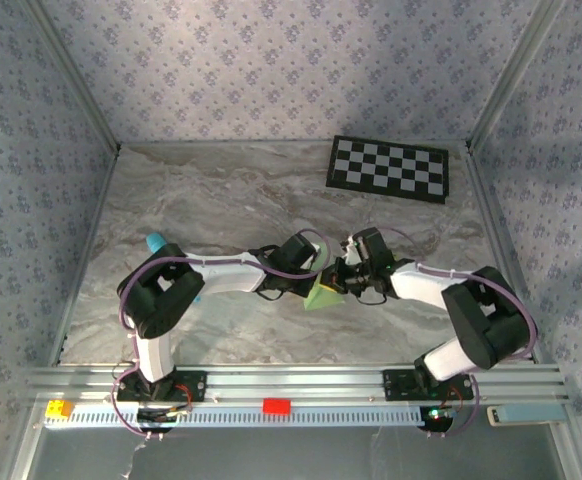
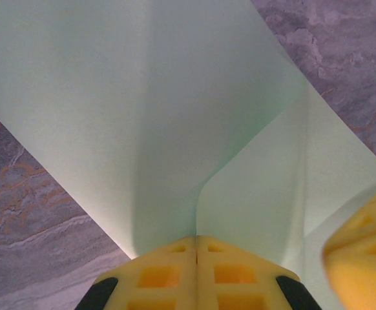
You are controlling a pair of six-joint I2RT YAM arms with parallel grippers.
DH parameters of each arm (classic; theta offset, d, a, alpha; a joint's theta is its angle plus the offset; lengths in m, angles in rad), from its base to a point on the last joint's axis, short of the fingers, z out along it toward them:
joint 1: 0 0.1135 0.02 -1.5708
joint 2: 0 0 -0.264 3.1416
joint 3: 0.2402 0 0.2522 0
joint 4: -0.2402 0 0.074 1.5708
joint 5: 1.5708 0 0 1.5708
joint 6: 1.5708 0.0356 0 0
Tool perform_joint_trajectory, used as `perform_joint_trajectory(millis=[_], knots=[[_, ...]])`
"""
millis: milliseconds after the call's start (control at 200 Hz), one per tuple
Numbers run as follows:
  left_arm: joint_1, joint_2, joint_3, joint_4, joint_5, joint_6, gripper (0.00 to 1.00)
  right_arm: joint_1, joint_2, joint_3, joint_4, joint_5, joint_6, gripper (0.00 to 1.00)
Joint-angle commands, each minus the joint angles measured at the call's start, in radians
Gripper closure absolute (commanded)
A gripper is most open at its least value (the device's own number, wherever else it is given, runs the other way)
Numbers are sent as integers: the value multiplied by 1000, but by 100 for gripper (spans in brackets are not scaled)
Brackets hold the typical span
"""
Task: Fold a paper plane with a square sheet of paper (pick it up from the middle)
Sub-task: Fold the triangle a second time at the center of the table.
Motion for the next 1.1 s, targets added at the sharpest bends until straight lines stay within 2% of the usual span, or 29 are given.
perform_joint_trajectory(millis=[0, 345, 755, 1094], knots=[[-6, 6, -13, -1, 11, -10, 100, 8, 37, 39, 56, -13, 55, 98], [-8, 3, -22, 2, 11, -8, 100, 8, 106, 34, 104, -5, 81, 98], [-8, 13, -12, -9, 18, 2, 100, -5, 108, -84, 123, 33, 83, 98], [-8, 15, -12, -20, 15, 2, 100, -52, 41, 37, 43, 5, 43, 96]])
